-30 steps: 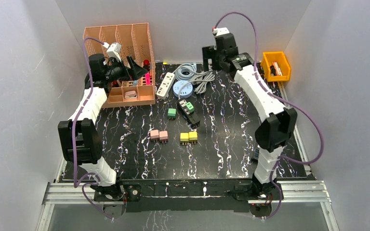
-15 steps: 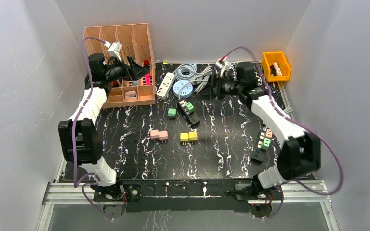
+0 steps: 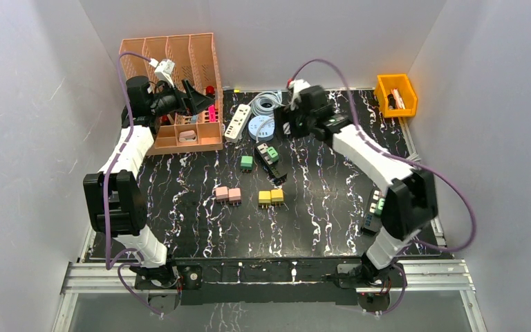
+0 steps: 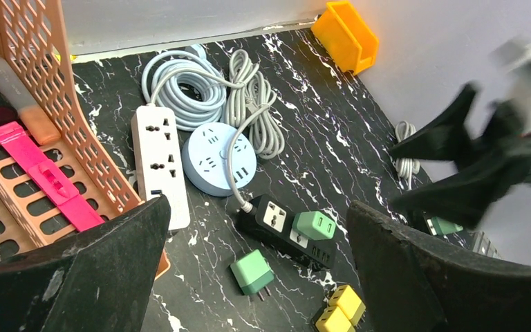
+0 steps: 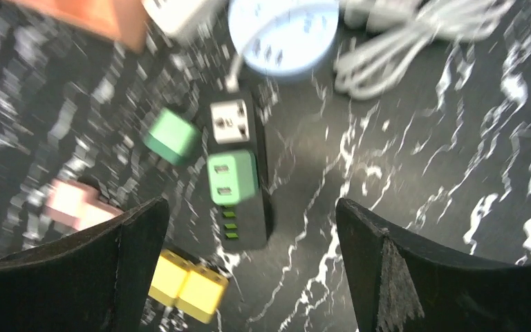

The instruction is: Pull the plug off the socket

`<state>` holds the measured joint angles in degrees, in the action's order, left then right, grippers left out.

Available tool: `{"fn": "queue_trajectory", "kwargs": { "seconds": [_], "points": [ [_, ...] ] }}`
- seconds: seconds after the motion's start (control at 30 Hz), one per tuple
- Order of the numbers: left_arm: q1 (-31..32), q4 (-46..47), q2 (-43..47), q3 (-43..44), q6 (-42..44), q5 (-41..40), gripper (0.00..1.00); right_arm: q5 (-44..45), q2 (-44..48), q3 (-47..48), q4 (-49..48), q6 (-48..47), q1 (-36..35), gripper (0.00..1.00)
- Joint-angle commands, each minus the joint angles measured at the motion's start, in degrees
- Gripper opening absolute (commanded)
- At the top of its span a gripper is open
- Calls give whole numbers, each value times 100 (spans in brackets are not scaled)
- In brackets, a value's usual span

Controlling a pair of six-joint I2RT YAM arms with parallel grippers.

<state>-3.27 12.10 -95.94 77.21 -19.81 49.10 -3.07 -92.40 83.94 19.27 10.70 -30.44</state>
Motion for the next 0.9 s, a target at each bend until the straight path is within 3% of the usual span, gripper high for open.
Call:
{"fn": "queue_trajectory", "kwargs": {
  "seconds": [0.0, 0.33, 0.47, 0.7, 0.8, 0.83, 0.87],
  "points": [
    [-8, 188, 20, -74, -28, 160, 98, 774, -500, 333, 743, -539, -470, 97],
    [68, -34, -121, -70, 105, -79, 98, 476, -1434, 647, 699, -725, -688, 87],
    [351, -716, -277, 128, 508, -764, 98, 458, -1738, 733, 681, -830, -698, 86],
    [561, -806, -418, 160, 247, -1332, 98, 289, -2163, 1024, 624, -988, -697, 81],
    [730, -805, -532, 190, 95, -1459, 98, 264, -2302, 1079, 637, -1014, -694, 73],
    [810, -805, -573, 183, 51, -1528, 98, 274, -2333, 1080, 639, -1017, -699, 66],
    [909, -805, -617, 181, 26, -1589, 98, 284, -2350, 1078, 640, -1017, -699, 52]
  ]
}}
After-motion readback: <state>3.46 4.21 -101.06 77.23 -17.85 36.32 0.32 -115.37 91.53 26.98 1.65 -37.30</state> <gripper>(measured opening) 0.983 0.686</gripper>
